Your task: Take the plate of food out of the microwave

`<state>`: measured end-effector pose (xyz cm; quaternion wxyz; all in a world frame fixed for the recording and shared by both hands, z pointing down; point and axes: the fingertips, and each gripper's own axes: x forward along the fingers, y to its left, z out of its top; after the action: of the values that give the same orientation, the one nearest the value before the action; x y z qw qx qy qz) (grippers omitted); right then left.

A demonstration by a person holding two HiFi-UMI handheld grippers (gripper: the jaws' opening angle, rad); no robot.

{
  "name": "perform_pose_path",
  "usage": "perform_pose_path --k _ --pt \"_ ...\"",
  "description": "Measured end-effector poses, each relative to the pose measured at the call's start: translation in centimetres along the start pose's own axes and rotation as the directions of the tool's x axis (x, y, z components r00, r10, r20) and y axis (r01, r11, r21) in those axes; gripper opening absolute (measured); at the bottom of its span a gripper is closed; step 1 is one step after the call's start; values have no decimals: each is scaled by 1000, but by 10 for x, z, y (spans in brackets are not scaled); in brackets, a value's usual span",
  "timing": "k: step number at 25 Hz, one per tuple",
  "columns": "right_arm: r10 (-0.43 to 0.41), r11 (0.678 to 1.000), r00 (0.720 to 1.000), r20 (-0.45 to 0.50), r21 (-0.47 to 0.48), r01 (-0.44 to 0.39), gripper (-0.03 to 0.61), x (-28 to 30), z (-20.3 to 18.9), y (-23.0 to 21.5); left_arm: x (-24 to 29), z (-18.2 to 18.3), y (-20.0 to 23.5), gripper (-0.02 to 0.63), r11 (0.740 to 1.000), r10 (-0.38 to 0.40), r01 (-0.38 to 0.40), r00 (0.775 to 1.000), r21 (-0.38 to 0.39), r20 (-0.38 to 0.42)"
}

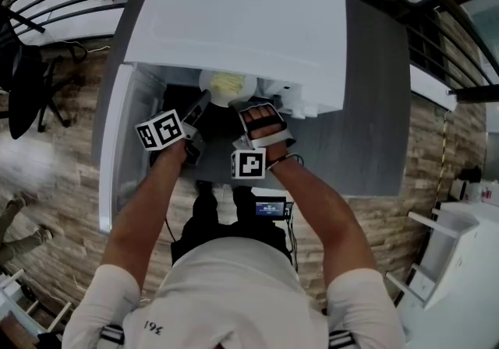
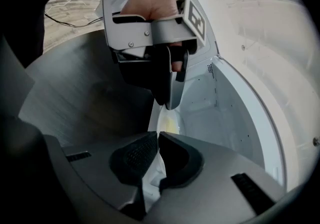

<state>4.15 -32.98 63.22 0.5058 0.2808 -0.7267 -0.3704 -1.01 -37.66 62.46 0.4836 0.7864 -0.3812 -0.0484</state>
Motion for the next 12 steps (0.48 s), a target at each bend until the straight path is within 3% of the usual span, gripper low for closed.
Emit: perform_pose_path --k 12 --pt "12 997 998 66 -76 -7 15 -19 -2 12 7 3 7 100 999 -30 30 999 -35 -12"
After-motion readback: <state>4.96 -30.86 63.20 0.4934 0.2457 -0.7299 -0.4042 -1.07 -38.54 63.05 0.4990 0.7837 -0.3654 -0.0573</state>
